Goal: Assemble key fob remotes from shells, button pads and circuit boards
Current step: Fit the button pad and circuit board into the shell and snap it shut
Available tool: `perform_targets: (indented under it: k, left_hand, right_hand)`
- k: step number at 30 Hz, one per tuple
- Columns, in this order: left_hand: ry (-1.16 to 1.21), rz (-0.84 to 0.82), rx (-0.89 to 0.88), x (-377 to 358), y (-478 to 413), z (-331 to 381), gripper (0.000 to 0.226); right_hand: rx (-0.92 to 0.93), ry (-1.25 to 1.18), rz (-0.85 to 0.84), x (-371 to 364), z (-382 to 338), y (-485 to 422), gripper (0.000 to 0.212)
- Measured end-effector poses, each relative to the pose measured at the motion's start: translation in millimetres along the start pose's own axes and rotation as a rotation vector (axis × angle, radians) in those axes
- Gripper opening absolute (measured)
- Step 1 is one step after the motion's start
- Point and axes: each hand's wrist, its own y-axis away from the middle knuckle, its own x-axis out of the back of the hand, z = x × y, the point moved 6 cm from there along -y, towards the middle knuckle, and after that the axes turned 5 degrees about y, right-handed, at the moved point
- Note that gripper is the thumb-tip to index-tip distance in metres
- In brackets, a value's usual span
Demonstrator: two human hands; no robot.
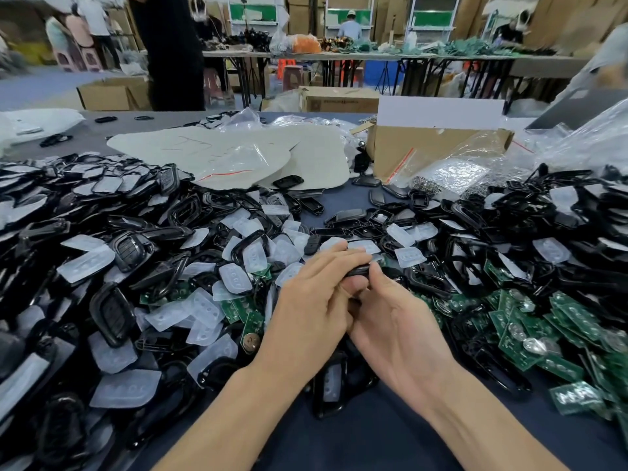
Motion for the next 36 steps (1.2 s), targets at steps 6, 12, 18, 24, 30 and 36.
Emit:
perform_targets:
  k: [6,12,18,24,30,36]
  left_hand:
    - [-0.008,-0.073,-0.004,-0.5,-1.2,3.3,0.032]
    - [0.357,0.027,0.313,11.0,-5.3,-10.7,0.022]
    - [0.791,-0.034,0.526,0.0,-1.7,-23.0,0.035]
    - [0.720,-0.147,0.519,-14.1,5.2,-11.2,0.036]
    - [0.286,-0.285,0.385,-13.6,7.3,-5.0,0.054]
    - [0.104,-0.301,0.264,-5.4,0.4,8.8,0.048]
  right_hand:
    - [0.021,-0.019,-0.046,-1.3,-2.2,-0.1,0.048]
    - [0.130,0.240,-0.022,3.1,-1.8,-7.1,0.031]
    - [0.272,0.541,0.076,10.9,-13.2,-6.1,0.016]
    - [0.349,0.590,0.036,5.5,-21.6,-0.5,0.007]
    - [0.420,0.663,0.055,7.9,-27.1,0.8,0.018]
    - [0.661,1.048,0.092,-0.4,-42.6,13.6,0.047]
